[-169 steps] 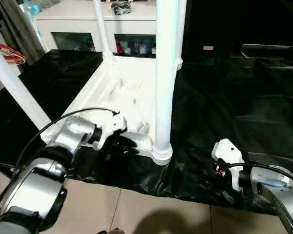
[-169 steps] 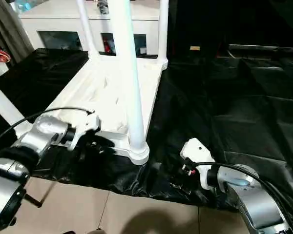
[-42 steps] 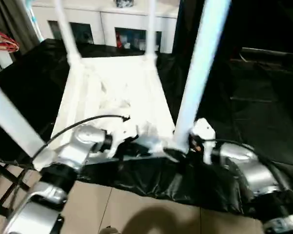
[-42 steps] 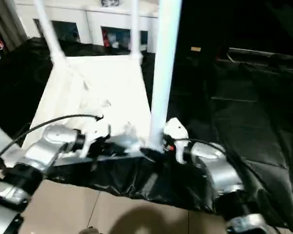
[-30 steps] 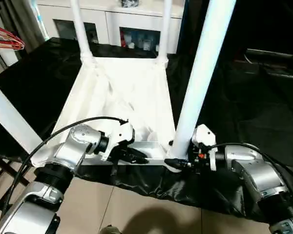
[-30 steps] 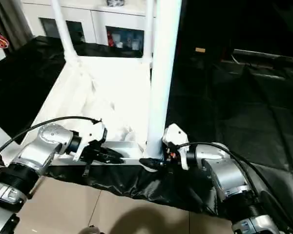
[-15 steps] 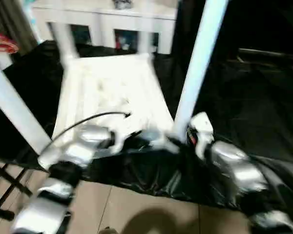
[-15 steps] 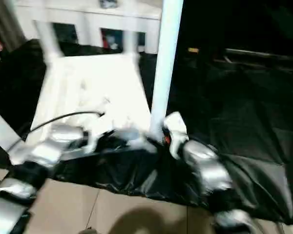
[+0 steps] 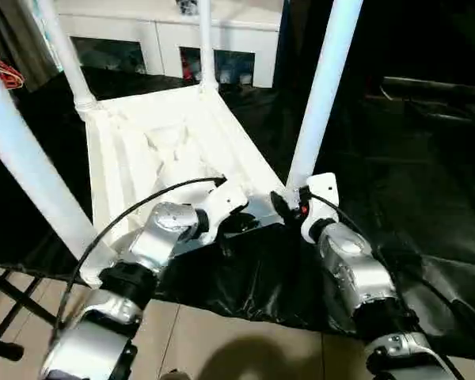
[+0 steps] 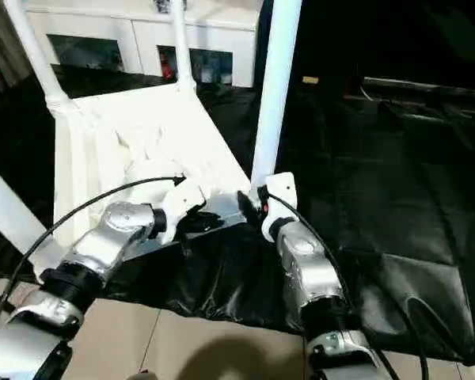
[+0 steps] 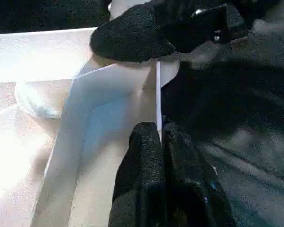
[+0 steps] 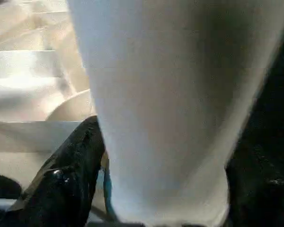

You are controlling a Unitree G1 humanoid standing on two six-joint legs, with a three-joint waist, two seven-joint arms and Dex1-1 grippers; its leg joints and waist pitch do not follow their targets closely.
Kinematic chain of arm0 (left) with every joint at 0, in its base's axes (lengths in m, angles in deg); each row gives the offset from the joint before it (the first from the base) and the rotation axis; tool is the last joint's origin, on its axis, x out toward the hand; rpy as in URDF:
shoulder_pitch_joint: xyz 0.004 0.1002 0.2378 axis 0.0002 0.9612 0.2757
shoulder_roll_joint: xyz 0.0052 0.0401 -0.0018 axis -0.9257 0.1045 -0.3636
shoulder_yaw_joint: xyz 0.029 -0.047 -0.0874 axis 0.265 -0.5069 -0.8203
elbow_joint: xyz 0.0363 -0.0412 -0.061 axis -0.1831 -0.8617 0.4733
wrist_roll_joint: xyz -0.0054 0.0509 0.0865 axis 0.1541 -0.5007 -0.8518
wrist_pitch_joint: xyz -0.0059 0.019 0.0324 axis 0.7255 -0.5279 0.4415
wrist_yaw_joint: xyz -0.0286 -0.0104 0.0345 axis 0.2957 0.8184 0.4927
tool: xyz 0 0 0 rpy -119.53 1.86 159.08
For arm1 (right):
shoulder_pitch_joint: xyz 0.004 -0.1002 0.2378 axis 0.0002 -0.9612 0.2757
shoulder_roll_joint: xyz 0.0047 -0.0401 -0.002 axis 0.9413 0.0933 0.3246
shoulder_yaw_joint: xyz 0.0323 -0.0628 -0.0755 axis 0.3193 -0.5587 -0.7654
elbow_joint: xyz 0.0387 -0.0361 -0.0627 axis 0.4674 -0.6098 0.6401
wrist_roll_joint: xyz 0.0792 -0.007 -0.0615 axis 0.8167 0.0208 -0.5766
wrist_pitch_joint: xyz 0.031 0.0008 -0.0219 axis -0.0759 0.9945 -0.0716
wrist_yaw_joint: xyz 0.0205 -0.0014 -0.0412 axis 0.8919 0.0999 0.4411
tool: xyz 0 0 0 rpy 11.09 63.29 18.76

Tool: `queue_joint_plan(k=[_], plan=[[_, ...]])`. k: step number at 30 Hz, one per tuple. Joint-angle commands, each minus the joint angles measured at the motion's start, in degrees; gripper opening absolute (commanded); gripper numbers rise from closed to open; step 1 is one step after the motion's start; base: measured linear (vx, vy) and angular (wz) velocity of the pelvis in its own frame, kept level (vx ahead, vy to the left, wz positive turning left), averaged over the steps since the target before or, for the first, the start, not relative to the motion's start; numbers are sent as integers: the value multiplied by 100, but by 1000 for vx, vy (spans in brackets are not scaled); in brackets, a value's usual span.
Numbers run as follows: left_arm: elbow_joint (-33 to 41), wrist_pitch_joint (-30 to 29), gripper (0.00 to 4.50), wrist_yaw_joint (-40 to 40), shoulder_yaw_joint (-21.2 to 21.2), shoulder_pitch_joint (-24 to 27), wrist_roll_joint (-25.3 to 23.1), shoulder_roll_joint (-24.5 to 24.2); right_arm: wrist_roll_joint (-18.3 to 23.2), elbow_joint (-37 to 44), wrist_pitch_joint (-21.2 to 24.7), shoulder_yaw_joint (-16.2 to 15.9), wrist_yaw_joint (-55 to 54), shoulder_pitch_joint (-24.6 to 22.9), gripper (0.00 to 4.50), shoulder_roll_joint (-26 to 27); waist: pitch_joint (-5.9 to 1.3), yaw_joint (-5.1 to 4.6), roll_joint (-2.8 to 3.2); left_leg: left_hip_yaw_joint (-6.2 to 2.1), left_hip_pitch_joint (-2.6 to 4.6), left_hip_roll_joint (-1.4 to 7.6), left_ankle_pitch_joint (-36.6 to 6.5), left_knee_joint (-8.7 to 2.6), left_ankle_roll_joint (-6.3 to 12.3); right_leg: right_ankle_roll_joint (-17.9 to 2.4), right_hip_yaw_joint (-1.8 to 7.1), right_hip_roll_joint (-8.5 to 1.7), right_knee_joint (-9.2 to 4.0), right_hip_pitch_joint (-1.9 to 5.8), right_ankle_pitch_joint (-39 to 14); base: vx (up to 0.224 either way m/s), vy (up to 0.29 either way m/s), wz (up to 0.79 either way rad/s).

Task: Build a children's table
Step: Rotate leg to tighten

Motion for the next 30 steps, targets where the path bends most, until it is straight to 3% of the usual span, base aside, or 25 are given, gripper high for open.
queue_joint_plan(k=[1, 7, 13, 17, 26, 27, 28, 29, 30], plan=[[332, 325, 0, 428, 248, 7, 286, 140, 84, 83, 138, -448, 550, -80, 375, 47, -375, -6, 5, 94, -75, -31, -644, -401, 168, -1061, 242, -358, -336, 400, -642, 0, 0, 0], [437, 434, 0, 1597, 154, 69, 613, -405, 276, 698, -53, -983, 2774, -363, 375, -991, -381, 10, -23, 119, -63, -23, -603, -364, 328, -1209, 236, -343, -305, 410, -339, 0, 0, 0], [419, 388, 0, 2188, 154, 15, 737, -666, 428, 947, -62, -1179, 3881, -417, 375, -1448, -373, 83, -16, 126, -68, 7, -648, -351, 399, -1302, 223, -356, -302, 399, -494, 0, 0, 0], [398, 367, 0, 2499, 201, -19, 792, -759, 571, 1065, -7, -1286, 4425, -411, 375, -1641, -369, 126, -33, 127, -64, 7, -712, -356, 385, -1273, 220, -366, -320, 394, -706, 0, 0, 0], [323, 389, 0, 2709, 240, -48, 762, -795, 536, 1206, -56, -1467, 4854, -507, 300, -1771, -373, 218, -17, 140, -63, 18, -800, -362, 356, -1251, 198, -381, -322, 375, -792, 0, 0, 0], [309, 414, 0, 2661, 215, -51, 755, -784, 521, 1201, -69, -1469, 4837, -517, 294, -1743, -373, 222, 11, 137, -62, 17, -844, -363, 339, -1233, 195, -382, -326, 368, -854, 0, 0, 0], [298, 418, 0, 2631, 187, -49, 758, -774, 525, 1191, -71, -1467, 4787, -527, 284, -1706, -378, 223, 0, 141, -59, 16, -853, -362, 333, -1219, 196, -382, -333, 369, -862, 0, 0, 0], [291, 429, 0, 2584, 163, -45, 756, -767, 533, 1191, -70, -1459, 4739, -541, 284, -1674, -382, 228, 56, 133, -60, 15, -877, -361, 305, -1219, 197, -384, -334, 367, -855, 0, 0, 0], [247, 473, 0, 2491, 133, -56, 738, -747, 512, 1168, -108, -1436, 4619, -547, 278, -1619, -380, 225, 20, 136, -65, 10, -873, -360, 295, -1215, 195, -375, -333, 375, -810, 0, 0, 0]])
